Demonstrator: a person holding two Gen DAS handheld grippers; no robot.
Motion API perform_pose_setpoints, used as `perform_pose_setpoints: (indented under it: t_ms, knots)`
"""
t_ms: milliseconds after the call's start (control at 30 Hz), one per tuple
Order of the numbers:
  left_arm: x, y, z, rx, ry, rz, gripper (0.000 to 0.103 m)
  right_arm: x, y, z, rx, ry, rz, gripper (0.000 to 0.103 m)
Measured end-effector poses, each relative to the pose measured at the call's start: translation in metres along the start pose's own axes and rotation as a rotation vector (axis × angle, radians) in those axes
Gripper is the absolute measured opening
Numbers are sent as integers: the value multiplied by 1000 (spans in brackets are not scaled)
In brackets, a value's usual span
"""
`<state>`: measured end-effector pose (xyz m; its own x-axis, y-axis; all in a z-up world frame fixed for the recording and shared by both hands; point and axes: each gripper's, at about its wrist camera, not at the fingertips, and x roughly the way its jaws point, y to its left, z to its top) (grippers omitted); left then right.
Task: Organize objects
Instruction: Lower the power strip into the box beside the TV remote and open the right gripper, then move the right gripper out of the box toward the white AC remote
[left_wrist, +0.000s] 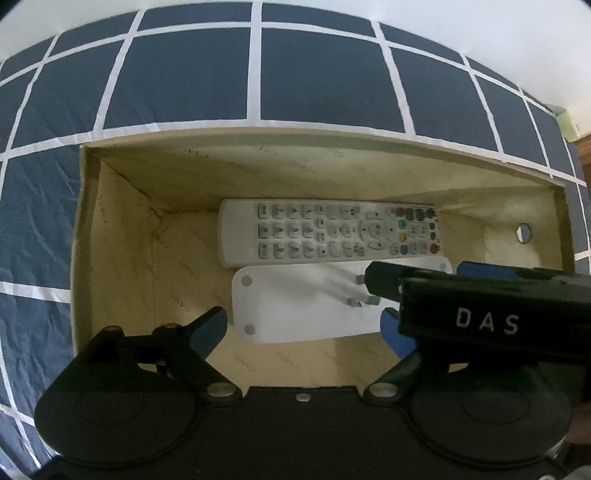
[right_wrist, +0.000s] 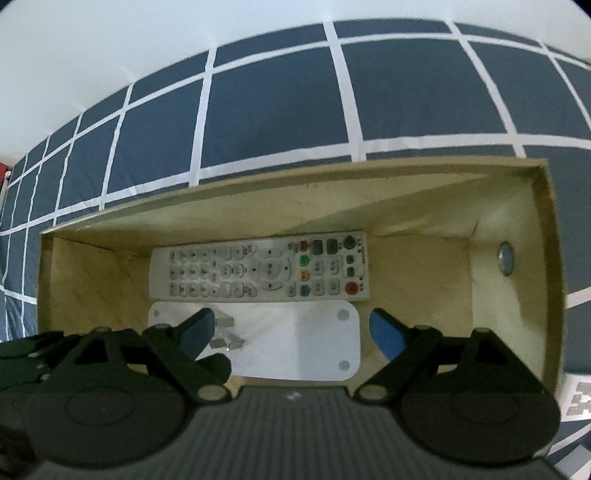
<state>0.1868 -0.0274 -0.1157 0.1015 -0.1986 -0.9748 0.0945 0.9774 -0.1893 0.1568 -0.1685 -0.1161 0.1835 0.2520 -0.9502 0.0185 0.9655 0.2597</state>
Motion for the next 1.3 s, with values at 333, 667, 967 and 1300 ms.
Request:
perform_pose_setpoints:
  t_ms: [333, 667, 967, 1300]
  knots:
    - [-32, -7, -14, 0, -64, 23, 96, -33, 6, -11, -22, -59, 7, 95]
    - [-69, -32, -45, 52, -118, 35, 100, -86, -4, -38, -1, -151, 22, 101]
    - [-104, -64, -85, 104, -188, 31, 103, -140, -23, -76, 30, -240, 18, 103]
    - [-128, -98, -128, 146, -222, 27, 103, -189, -54, -128, 74, -306, 4, 103]
